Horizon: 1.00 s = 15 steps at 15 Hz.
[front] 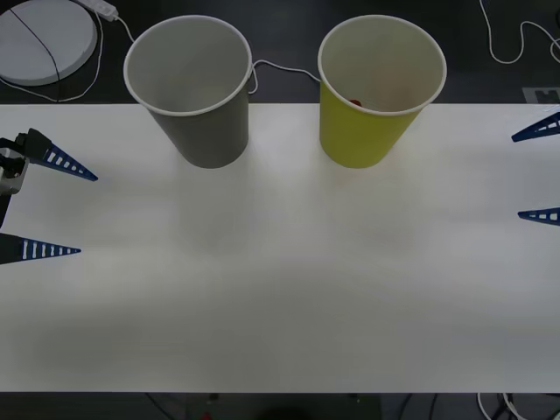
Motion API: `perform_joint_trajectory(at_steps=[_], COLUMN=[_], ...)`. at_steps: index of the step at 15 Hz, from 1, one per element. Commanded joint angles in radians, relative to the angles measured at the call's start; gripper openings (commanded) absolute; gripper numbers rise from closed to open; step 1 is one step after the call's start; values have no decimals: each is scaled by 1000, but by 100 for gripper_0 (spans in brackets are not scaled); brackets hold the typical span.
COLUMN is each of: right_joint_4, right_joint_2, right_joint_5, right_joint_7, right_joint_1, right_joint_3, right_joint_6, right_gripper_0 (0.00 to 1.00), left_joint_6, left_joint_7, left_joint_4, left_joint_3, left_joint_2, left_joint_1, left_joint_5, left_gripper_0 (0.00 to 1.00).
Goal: Put the can into the green bin and the plastic bottle into the gray bin
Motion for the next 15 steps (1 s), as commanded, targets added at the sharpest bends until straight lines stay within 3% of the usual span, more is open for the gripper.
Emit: perform_joint_trajectory(at_steps=[1, 6, 15], right_joint_4=[33, 99, 98], right_joint_2=[19, 57, 95], right_joint_5=[0, 2, 8], right_joint_7=[85, 210, 253], right_joint_1=[42, 88, 137], right_joint_3=[-12, -14, -29], right_joint_6=[0, 0, 0], right_gripper_0=[100, 100, 100], left_joint_6=[0, 0, 0], left_joint_7=[0, 0, 0], left_joint_4=[0, 0, 0], left_joint_3=[0, 0, 0], left_joint_2=[0, 0, 0], left_joint_1=[0, 0, 0], left_joint_5=[0, 0, 0], left_gripper_0=[100, 100, 100])
